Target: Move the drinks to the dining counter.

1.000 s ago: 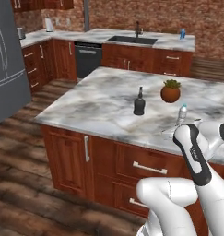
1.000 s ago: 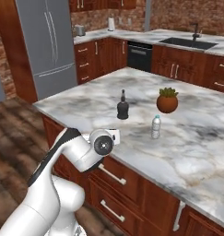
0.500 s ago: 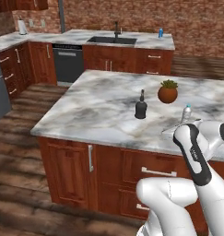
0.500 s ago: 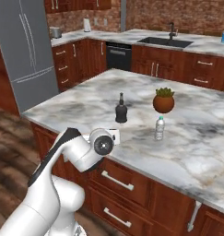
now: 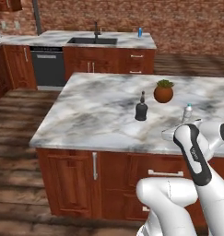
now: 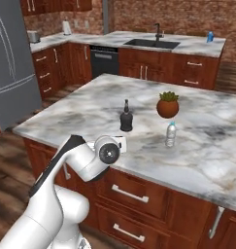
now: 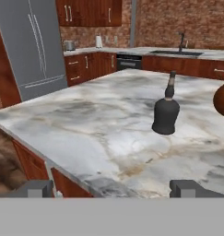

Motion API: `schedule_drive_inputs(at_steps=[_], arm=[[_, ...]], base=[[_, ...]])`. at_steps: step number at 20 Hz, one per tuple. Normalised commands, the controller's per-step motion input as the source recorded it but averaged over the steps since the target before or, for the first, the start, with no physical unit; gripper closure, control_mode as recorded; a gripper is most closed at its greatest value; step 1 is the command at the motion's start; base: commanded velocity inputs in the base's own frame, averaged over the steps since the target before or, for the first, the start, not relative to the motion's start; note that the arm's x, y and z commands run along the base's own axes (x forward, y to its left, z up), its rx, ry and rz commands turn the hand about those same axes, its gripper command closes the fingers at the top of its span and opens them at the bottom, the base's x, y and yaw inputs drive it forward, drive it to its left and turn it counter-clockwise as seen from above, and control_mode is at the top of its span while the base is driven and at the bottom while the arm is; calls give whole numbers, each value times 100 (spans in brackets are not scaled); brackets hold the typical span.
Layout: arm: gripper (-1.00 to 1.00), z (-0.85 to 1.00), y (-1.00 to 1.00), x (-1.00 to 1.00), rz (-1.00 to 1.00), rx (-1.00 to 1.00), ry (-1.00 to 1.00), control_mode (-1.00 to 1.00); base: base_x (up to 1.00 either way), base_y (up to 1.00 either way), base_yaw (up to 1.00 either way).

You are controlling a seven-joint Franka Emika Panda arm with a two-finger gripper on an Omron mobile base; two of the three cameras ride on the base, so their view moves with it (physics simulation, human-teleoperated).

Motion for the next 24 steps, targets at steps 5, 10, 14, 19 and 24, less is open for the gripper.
schedule_drive_inputs(at_steps=[5, 10, 14, 19, 24], arm=[[-100, 0, 0, 0, 0, 0, 0, 100], [-100, 0, 0, 0, 0, 0, 0, 100], [-100, 0, 0, 0, 0, 0, 0, 100], [-100, 0, 0, 0, 0, 0, 0, 100], [-100, 0, 0, 0, 0, 0, 0, 100]], base=[[47, 44, -28], [61, 41, -26], [80, 10, -19], [74, 0, -12], [61, 1, -7]])
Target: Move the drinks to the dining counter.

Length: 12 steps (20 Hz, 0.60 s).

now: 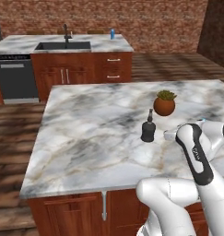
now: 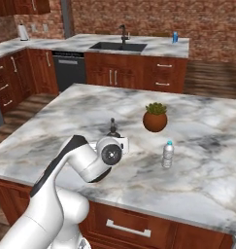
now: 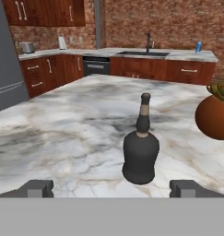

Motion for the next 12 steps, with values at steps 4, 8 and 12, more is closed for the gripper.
schedule_drive_inputs(at_steps=[4, 8, 12], arm=[[-100, 0, 0, 0, 0, 0, 0, 100], [-100, 0, 0, 0, 0, 0, 0, 100], [-100, 0, 0, 0, 0, 0, 0, 100]], base=[[26, 7, -2], [10, 1, 0], [8, 0, 0]])
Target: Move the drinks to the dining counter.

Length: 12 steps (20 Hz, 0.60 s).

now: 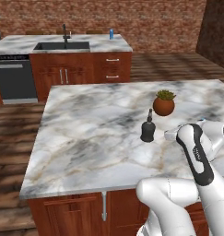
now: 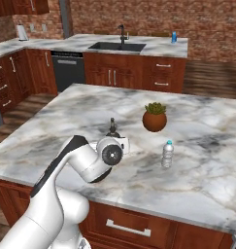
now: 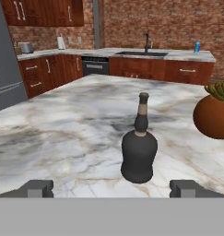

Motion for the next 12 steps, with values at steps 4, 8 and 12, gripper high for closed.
schedule_drive_inputs(at_steps=[4, 8, 12], arm=[[-100, 0, 0, 0, 0, 0, 0, 100], [-100, 0, 0, 0, 0, 0, 0, 100], [-100, 0, 0, 0, 0, 0, 0, 100]], base=[[1, 0, 0], [0, 0, 0], [0, 0, 0]])
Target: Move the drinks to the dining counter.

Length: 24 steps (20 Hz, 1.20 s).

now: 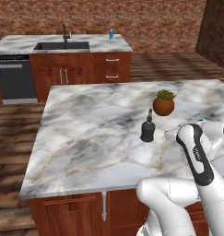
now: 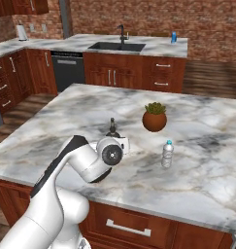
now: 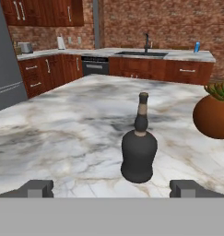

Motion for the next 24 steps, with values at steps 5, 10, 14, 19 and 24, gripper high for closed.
schedule_drive_inputs(at_steps=[5, 10, 14, 19, 24], arm=[[-100, 0, 0, 0, 0, 0, 0, 100], [-100, 0, 0, 0, 0, 0, 0, 100], [-100, 0, 0, 0, 0, 0, 0, -100], [-100, 0, 0, 0, 1, 0, 0, -100], [-100, 0, 0, 0, 12, 0, -5, -100]], base=[[0, 0, 0], [0, 0, 0], [0, 0, 0], [0, 0, 0], [0, 0, 0]])
